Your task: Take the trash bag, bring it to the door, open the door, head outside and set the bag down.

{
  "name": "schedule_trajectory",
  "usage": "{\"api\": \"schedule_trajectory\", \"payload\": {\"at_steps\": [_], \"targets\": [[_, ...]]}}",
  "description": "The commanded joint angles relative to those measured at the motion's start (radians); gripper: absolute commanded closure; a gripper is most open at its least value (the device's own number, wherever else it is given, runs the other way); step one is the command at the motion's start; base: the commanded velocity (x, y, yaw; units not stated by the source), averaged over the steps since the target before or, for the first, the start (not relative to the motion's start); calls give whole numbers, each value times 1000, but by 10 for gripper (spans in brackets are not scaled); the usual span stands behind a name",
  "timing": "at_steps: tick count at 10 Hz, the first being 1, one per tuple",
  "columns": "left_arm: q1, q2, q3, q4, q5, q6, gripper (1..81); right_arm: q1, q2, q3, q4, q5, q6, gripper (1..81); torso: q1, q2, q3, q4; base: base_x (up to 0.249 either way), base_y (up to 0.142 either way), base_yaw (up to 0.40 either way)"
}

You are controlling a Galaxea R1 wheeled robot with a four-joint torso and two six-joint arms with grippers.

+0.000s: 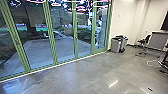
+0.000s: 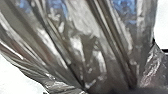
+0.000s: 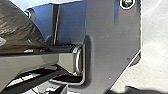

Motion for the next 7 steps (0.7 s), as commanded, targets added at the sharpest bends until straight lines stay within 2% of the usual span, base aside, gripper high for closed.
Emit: {"api": "schedule_trajectory", "payload": {"at_steps": [1, 5, 7], "targets": [[-51, -4, -2, 3, 73, 12, 811, 44, 1, -2, -5, -61, -2, 10, 0, 0, 0, 0, 164, 0, 0], [-51, -2, -2, 3, 73, 12, 811, 44, 1, -2, -5, -61, -1, 10, 0, 0, 0, 0, 165, 0, 0], [-51, -4, -2, 3, 73, 12, 811, 46, 3, -2, -6, -61, -2, 10, 0, 0, 0, 0, 171, -64, 0]]}}
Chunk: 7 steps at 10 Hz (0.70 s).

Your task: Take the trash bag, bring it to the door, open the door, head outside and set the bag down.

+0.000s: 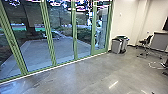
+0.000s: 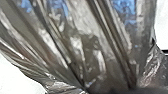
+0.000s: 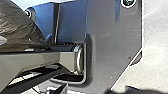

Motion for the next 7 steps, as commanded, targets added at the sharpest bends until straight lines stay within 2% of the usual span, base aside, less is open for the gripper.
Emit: {"api": "schedule_trajectory", "payload": {"at_steps": [1, 7], "targets": [[-50, -2, -1, 3, 75, 12, 811, 50, -5, 0, -5, -61, -2, 10, 0, 0, 0, 0, 172, -64, 0], [-50, 1, -1, 3, 75, 12, 811, 51, -3, -5, -11, -61, -1, 10, 0, 0, 0, 0, 174, -66, 0]]}}
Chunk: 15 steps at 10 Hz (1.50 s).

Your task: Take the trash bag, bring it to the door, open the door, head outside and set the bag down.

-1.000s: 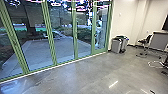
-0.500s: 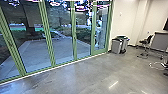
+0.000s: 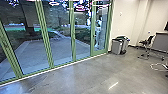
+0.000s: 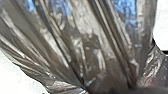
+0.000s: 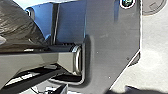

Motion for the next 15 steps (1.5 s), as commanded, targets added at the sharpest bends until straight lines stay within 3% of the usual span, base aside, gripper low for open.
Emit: {"api": "schedule_trajectory", "payload": {"at_steps": [1, 15], "targets": [[-50, -2, -2, 3, 76, 10, 811, 51, -1, 1, -5, -61, -1, 10, 0, 0, 0, 0, 176, -67, 0], [-48, -2, -2, 3, 76, 11, 811, 46, -1, -1, -3, -60, -1, 10, -1, 0, 0, 0, 176, -67, 0]]}}
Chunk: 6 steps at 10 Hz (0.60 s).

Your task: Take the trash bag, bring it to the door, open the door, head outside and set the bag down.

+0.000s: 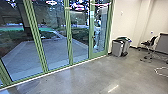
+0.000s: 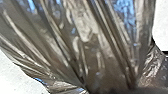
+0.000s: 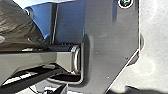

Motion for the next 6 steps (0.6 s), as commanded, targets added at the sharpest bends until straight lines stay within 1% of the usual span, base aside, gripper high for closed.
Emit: {"api": "schedule_trajectory", "payload": {"at_steps": [1, 6], "targets": [[-48, -5, -2, 3, 76, 10, 811, 49, -1, 5, -3, -62, -1, 10, 0, 0, 0, 0, 175, -67, 0], [-48, -5, -2, 3, 76, 11, 811, 47, -1, 5, -3, -62, -1, 10, 0, 0, 0, 0, 176, -67, 0]]}}
